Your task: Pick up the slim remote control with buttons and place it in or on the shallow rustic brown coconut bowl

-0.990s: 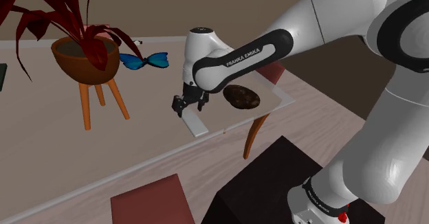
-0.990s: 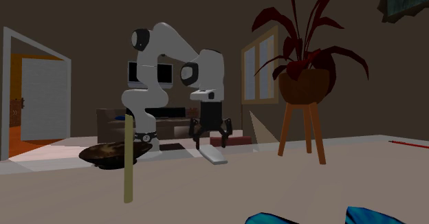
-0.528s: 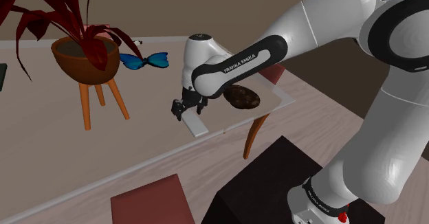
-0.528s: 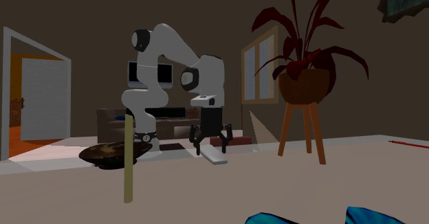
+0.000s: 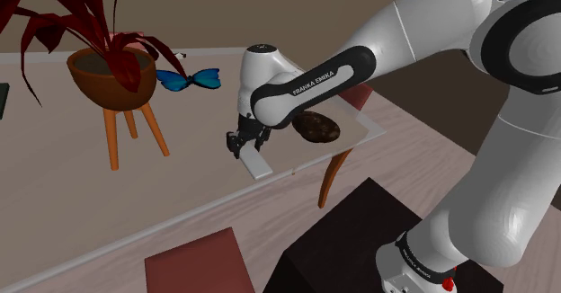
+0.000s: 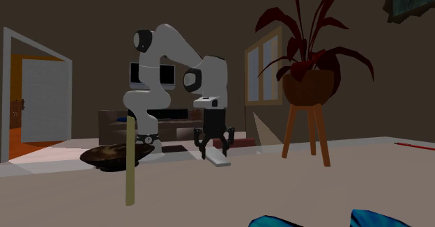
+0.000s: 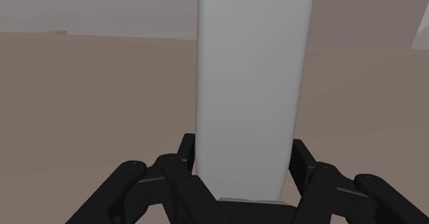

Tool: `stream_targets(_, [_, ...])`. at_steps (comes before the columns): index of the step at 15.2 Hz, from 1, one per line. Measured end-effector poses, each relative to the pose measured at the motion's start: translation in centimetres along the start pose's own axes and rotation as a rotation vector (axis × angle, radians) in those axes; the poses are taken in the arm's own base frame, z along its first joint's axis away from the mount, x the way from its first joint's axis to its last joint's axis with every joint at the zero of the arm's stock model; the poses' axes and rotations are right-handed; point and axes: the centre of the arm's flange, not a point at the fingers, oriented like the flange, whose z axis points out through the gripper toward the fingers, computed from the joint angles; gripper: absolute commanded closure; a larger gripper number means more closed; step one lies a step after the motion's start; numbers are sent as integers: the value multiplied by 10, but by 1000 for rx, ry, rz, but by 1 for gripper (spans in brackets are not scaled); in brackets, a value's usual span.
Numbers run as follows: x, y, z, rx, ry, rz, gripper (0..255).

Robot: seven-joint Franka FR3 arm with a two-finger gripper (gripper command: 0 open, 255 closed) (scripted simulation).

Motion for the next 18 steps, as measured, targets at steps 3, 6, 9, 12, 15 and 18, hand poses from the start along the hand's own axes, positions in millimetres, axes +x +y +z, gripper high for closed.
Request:
stream_targets(3, [0,0,0,0,0,0,255])
stream_targets(6, [0,0,-2,0,0,0,255])
stream_targets(9, [0,0,-15,0,0,0,255])
stream_targets(12, [0,0,-32,0,0,0,255])
stream_targets(15, [0,0,-47,0,0,0,255])
stream_targets(18, [-1,1,-63,0,0,0,255])
